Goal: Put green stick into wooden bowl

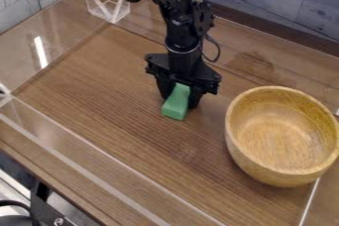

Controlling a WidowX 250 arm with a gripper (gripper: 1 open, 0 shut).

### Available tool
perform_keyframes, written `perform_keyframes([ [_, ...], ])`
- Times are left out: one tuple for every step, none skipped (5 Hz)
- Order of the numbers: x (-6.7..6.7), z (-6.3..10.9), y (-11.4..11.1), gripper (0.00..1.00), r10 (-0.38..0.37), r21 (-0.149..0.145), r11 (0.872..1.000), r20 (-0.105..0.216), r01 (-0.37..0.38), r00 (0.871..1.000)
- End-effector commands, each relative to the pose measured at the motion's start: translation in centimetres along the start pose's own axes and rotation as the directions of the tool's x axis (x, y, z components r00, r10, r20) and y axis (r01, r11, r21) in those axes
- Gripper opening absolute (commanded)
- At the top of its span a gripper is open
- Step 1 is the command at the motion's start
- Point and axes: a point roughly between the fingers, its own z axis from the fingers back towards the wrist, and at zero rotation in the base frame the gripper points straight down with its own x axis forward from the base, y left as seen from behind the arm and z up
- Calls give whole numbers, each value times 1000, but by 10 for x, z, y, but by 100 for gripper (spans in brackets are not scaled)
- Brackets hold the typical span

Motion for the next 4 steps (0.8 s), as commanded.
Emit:
perform_keyframes([
  [6, 11, 1, 0, 16, -1, 1000, 13, -16, 1000],
  [5, 14, 3, 0, 25, 0, 1000, -7, -25, 1000],
  [5, 19, 4, 0, 35, 0, 999, -23, -35, 999],
  [5, 25, 5, 0, 44, -2, 999, -36, -44, 998],
])
